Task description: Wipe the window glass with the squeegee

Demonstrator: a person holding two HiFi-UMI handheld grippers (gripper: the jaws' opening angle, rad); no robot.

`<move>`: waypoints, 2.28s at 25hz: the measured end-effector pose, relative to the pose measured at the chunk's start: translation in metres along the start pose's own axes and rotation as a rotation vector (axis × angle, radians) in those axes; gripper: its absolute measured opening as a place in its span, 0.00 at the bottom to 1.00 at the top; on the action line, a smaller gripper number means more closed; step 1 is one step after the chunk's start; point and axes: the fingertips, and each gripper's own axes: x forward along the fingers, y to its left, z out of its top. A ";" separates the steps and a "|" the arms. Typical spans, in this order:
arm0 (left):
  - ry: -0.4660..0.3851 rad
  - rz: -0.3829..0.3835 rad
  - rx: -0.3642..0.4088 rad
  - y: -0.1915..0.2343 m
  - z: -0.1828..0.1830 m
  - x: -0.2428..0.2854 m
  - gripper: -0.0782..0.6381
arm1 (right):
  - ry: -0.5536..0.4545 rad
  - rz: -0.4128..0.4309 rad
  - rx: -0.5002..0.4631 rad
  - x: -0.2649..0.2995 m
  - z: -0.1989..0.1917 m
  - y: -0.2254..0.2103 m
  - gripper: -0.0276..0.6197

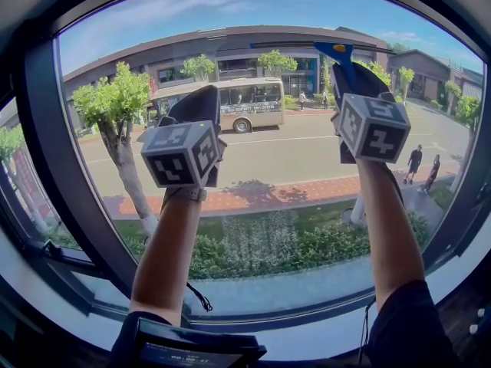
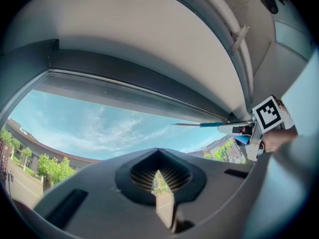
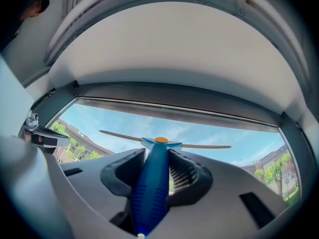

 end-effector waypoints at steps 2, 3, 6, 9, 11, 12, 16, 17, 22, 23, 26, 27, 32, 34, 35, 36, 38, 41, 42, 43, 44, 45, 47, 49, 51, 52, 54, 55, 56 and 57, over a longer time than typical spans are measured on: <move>0.002 -0.004 -0.005 -0.001 -0.004 -0.001 0.11 | 0.002 0.000 0.002 -0.002 -0.004 0.002 0.26; 0.003 -0.006 -0.005 -0.003 -0.006 -0.002 0.11 | 0.001 0.002 0.003 -0.004 -0.006 0.002 0.26; 0.005 -0.016 0.003 -0.008 -0.012 -0.005 0.11 | -0.002 0.006 0.000 -0.009 -0.012 0.005 0.26; 0.017 -0.024 0.016 -0.013 -0.019 -0.007 0.11 | 0.000 0.008 -0.003 -0.014 -0.018 0.007 0.26; 0.023 -0.027 0.016 -0.015 -0.022 -0.008 0.11 | 0.004 0.008 -0.004 -0.018 -0.023 0.008 0.26; 0.025 -0.028 0.015 -0.016 -0.023 -0.009 0.11 | 0.006 0.009 -0.004 -0.020 -0.026 0.008 0.26; 0.035 -0.034 0.014 -0.019 -0.029 -0.016 0.11 | 0.013 0.017 -0.011 -0.027 -0.035 0.012 0.26; 0.039 -0.036 0.013 -0.020 -0.032 -0.017 0.11 | 0.016 0.017 -0.012 -0.029 -0.038 0.013 0.26; 0.053 -0.038 0.003 -0.022 -0.043 -0.023 0.11 | 0.027 0.015 -0.005 -0.039 -0.054 0.018 0.26; 0.054 -0.039 -0.001 -0.023 -0.045 -0.025 0.11 | 0.029 0.015 -0.003 -0.041 -0.056 0.019 0.26; 0.063 -0.041 -0.015 -0.026 -0.057 -0.029 0.11 | 0.038 0.011 0.001 -0.046 -0.066 0.023 0.26; 0.068 -0.040 -0.021 -0.027 -0.061 -0.030 0.11 | 0.040 0.010 0.002 -0.047 -0.070 0.024 0.26; 0.094 -0.033 -0.054 -0.029 -0.081 -0.037 0.11 | 0.047 0.004 0.009 -0.057 -0.084 0.028 0.26; 0.103 -0.027 -0.060 -0.028 -0.089 -0.040 0.11 | 0.048 0.001 0.011 -0.060 -0.089 0.030 0.26; 0.106 -0.023 -0.059 -0.027 -0.092 -0.042 0.11 | 0.049 0.000 0.013 -0.061 -0.091 0.030 0.26; 0.109 -0.019 -0.059 -0.027 -0.094 -0.043 0.11 | 0.050 -0.001 0.015 -0.063 -0.092 0.030 0.26; 0.111 -0.016 -0.063 -0.030 -0.096 -0.045 0.11 | 0.052 0.000 0.019 -0.066 -0.094 0.030 0.26; 0.117 -0.024 -0.067 -0.037 -0.100 -0.047 0.11 | 0.057 0.001 0.021 -0.072 -0.099 0.030 0.26; 0.120 -0.029 -0.067 -0.039 -0.102 -0.047 0.11 | 0.059 0.001 0.020 -0.073 -0.101 0.031 0.26; 0.122 -0.034 -0.068 -0.041 -0.105 -0.048 0.11 | 0.061 0.001 0.020 -0.075 -0.103 0.031 0.26; 0.125 -0.037 -0.070 -0.043 -0.106 -0.048 0.11 | 0.064 0.001 0.019 -0.076 -0.105 0.032 0.26; 0.129 -0.040 -0.072 -0.044 -0.108 -0.048 0.11 | 0.067 0.002 0.019 -0.077 -0.106 0.032 0.26; 0.138 -0.045 -0.072 -0.047 -0.113 -0.048 0.11 | 0.073 0.002 0.018 -0.080 -0.110 0.033 0.26; 0.149 -0.049 -0.073 -0.050 -0.118 -0.050 0.11 | 0.077 0.000 0.018 -0.085 -0.116 0.032 0.26; 0.159 -0.051 -0.077 -0.051 -0.125 -0.052 0.11 | 0.081 -0.005 0.020 -0.090 -0.123 0.031 0.26; 0.163 -0.052 -0.080 -0.052 -0.128 -0.053 0.11 | 0.083 -0.006 0.022 -0.092 -0.126 0.032 0.26; 0.169 -0.051 -0.086 -0.052 -0.133 -0.054 0.11 | 0.087 -0.006 0.025 -0.096 -0.132 0.032 0.26; 0.171 -0.050 -0.087 -0.053 -0.135 -0.055 0.11 | 0.090 -0.004 0.025 -0.098 -0.135 0.032 0.26; 0.173 -0.049 -0.088 -0.053 -0.136 -0.057 0.11 | 0.093 -0.002 0.023 -0.101 -0.137 0.033 0.26; 0.176 -0.048 -0.088 -0.053 -0.138 -0.058 0.11 | 0.096 0.002 0.022 -0.104 -0.141 0.034 0.26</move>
